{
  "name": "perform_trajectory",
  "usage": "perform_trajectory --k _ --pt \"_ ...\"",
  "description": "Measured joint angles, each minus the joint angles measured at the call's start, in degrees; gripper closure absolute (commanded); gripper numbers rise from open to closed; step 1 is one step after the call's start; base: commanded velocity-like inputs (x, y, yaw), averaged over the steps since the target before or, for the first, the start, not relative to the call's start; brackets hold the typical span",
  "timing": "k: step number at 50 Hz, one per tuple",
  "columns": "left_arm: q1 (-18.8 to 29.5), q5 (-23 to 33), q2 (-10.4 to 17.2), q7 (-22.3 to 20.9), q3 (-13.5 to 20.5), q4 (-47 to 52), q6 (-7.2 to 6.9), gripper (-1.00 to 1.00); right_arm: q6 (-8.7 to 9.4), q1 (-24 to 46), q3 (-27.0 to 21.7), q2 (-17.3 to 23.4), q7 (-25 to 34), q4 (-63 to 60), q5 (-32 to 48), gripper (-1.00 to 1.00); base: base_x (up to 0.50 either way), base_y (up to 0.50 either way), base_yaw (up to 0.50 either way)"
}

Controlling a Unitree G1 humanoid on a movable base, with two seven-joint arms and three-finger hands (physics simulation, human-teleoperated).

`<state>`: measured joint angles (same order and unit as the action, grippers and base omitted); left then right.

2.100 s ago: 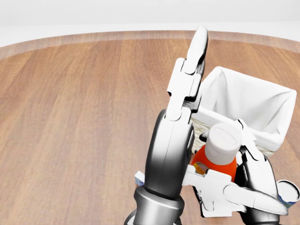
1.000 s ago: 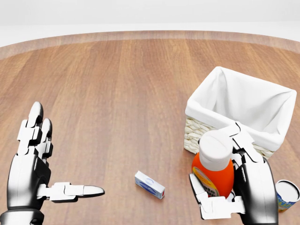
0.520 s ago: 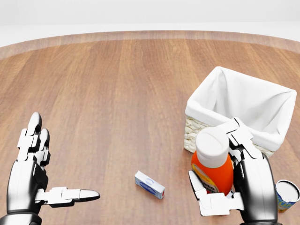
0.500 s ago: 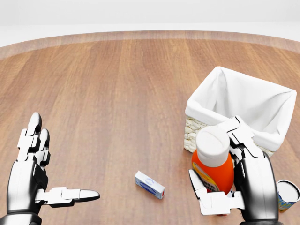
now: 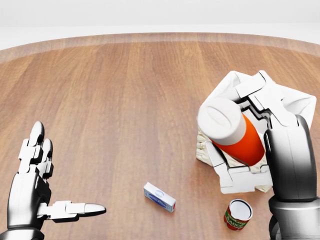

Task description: Pick up the ketchup, and put it in the basket.

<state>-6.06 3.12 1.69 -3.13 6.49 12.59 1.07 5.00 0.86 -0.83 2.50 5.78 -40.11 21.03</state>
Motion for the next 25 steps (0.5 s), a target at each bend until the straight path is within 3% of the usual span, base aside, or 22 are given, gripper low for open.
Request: perform_trajectory --k 25 --pt "0.01 -0.34 0.04 -0.19 0.20 -0.05 0.14 -1.00 0.00 18.17 -4.57 6.76 6.36 14.02 9.01 1.00 0.00 0.00 0.00"
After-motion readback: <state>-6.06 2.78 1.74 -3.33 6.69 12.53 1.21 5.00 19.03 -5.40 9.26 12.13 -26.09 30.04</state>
